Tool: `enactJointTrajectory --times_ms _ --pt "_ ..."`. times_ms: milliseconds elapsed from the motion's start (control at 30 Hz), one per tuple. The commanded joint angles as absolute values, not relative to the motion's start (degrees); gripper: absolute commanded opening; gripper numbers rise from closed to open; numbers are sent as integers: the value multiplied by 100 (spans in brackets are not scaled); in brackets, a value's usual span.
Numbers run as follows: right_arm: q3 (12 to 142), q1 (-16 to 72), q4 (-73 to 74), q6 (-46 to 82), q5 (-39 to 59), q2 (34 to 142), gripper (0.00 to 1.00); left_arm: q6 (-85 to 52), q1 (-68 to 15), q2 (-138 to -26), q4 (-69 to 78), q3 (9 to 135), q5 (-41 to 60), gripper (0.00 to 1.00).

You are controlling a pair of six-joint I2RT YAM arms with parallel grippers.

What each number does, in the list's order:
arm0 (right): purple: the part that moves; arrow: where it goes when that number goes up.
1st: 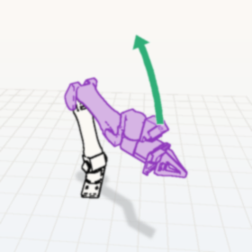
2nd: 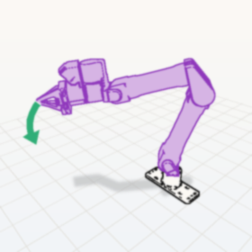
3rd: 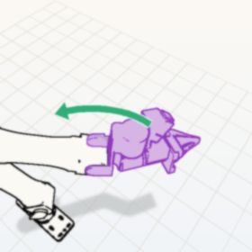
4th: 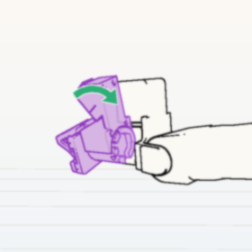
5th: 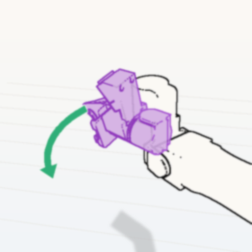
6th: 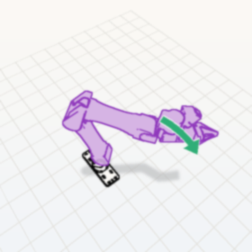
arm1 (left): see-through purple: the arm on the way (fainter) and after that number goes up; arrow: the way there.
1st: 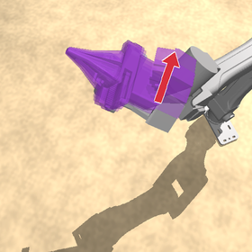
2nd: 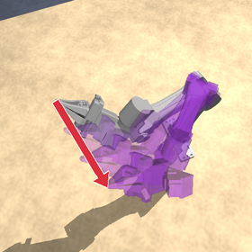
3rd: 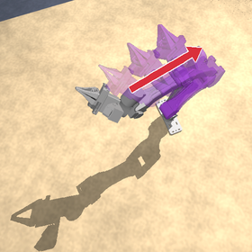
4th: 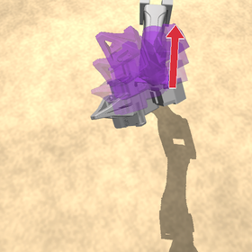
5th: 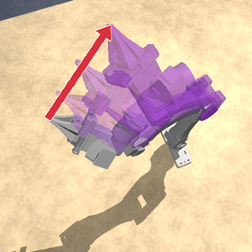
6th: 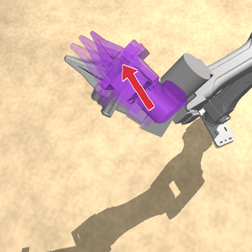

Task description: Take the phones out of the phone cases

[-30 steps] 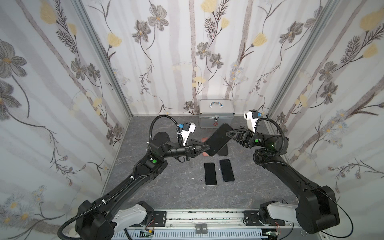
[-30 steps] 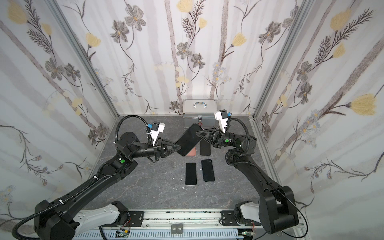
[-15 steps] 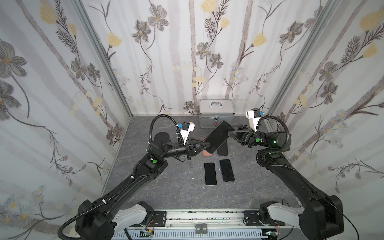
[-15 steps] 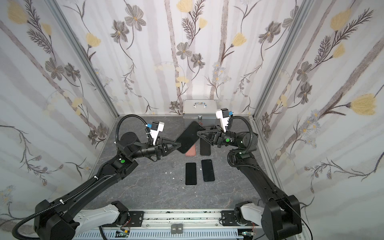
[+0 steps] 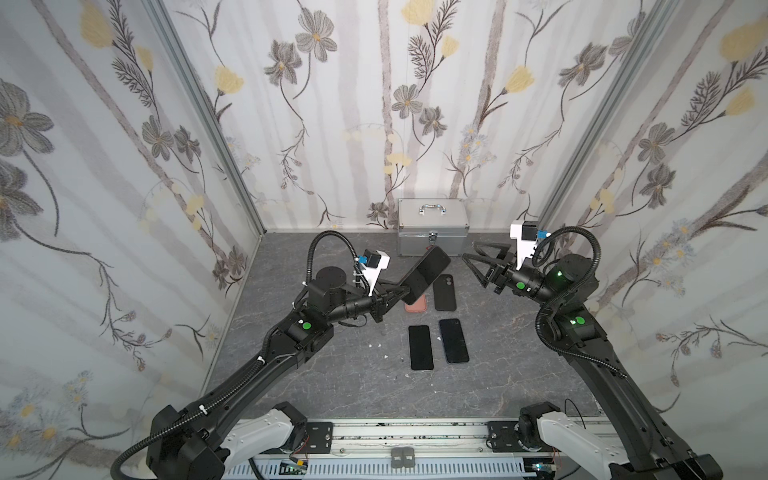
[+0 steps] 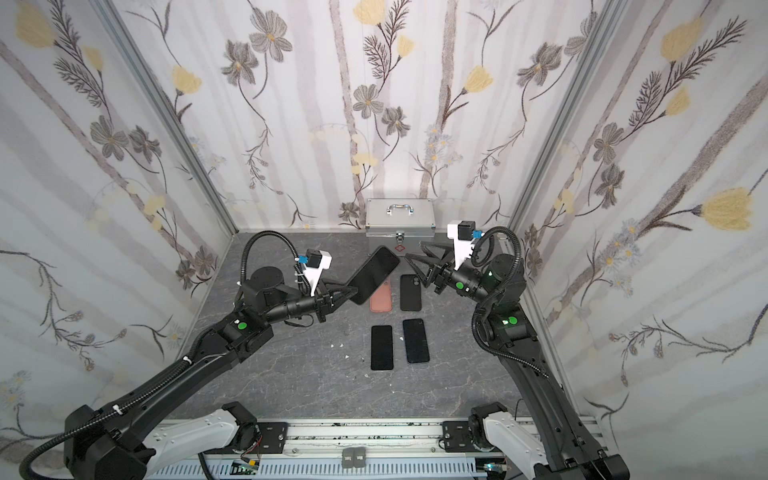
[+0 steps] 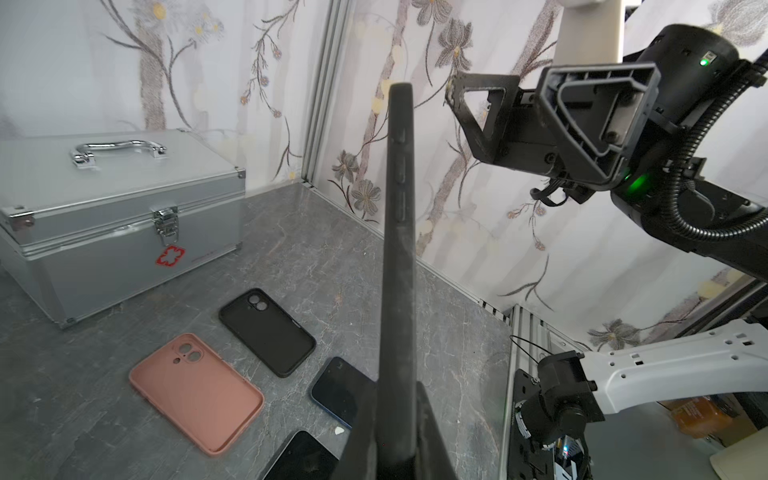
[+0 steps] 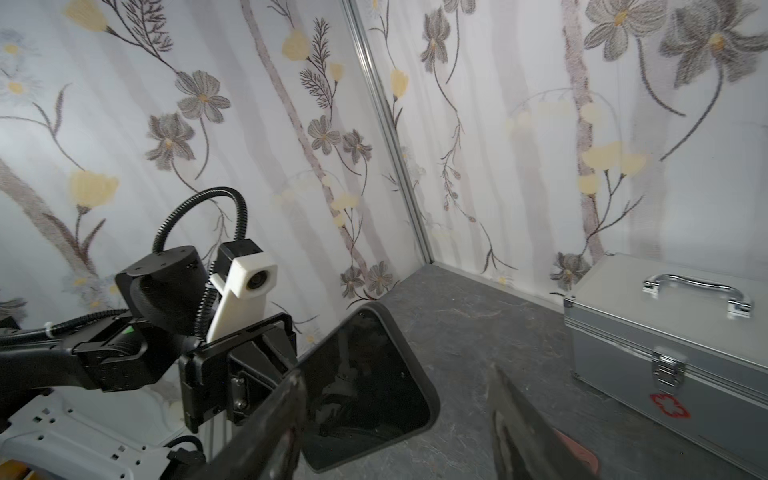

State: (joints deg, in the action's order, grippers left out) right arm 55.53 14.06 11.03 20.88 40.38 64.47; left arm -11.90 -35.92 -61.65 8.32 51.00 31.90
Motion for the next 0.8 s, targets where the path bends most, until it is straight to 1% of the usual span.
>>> enactJointTrajectory --times_ms 0,100,167,367,500,667,767 --pt "5774 1390 331 1164 3726 6452 68 -1070 -3576 -6059 1156 5111 2873 0" --pt "5900 1393 85 851 4321 6468 68 -1053 -3569 -5934 1242 5054 2895 0" --pt "6038 1393 -146 673 4582 6510 71 -966 -3568 -5857 1273 5034 2937 0" --pt "6400 1396 -501 377 5556 6622 71 -530 -3601 -5762 1305 4912 3161 0" --pt "6655 1399 -799 269 5948 6736 68 50 -3625 -5631 1363 4772 3611 0" --pt "6825 1474 -1011 274 6154 6832 64 521 -3657 -5440 1419 4694 4357 0" --pt "6963 1538 -1305 115 6322 6920 61 643 -3667 -5312 1421 4631 4443 0"
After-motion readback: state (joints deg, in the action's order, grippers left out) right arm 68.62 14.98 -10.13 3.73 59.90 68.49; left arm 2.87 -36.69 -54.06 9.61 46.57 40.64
